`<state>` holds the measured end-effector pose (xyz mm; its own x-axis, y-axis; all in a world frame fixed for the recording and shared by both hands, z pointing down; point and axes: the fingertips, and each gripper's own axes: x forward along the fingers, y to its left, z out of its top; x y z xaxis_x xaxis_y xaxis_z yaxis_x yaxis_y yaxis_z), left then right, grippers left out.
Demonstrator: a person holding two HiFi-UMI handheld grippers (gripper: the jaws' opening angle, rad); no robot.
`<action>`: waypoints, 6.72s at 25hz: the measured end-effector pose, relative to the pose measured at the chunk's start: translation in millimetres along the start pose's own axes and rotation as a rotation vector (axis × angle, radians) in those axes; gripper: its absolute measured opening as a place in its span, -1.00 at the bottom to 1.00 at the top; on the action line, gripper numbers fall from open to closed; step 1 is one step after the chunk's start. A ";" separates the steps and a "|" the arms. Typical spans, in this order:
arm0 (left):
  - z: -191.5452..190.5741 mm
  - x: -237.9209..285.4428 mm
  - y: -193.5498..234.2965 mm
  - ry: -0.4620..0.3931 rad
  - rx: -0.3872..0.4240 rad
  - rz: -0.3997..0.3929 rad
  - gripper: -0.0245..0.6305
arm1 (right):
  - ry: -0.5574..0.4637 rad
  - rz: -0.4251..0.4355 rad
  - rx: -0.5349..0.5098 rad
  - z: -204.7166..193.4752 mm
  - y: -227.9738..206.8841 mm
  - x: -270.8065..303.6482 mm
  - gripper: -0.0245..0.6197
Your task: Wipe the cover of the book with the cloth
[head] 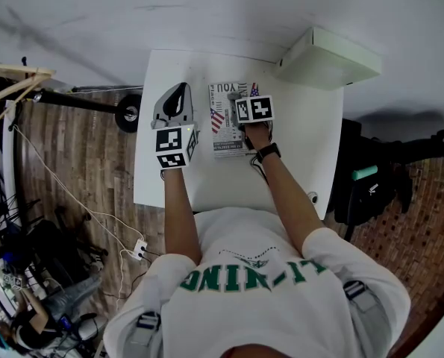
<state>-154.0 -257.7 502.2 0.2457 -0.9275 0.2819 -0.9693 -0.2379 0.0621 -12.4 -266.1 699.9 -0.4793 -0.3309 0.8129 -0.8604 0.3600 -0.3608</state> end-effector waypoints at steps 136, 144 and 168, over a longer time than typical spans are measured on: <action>27.3 -53.0 -24.6 -0.046 0.050 0.018 -0.91 | 0.058 0.136 -0.191 -57.5 72.7 -1.4 -0.81; 26.0 -42.4 -35.0 -0.043 0.047 -0.014 -0.91 | -0.012 0.003 -0.043 -48.4 -21.8 -41.6 -0.82; 21.4 -59.9 -17.5 -0.048 0.041 0.036 -0.91 | 0.105 0.168 -0.238 -78.1 102.8 4.4 -0.81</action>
<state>-151.6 -204.1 463.7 0.2116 -0.9482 0.2369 -0.9766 -0.2147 0.0129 -89.5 -162.4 702.0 -0.5800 -0.1616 0.7984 -0.6999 0.6004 -0.3869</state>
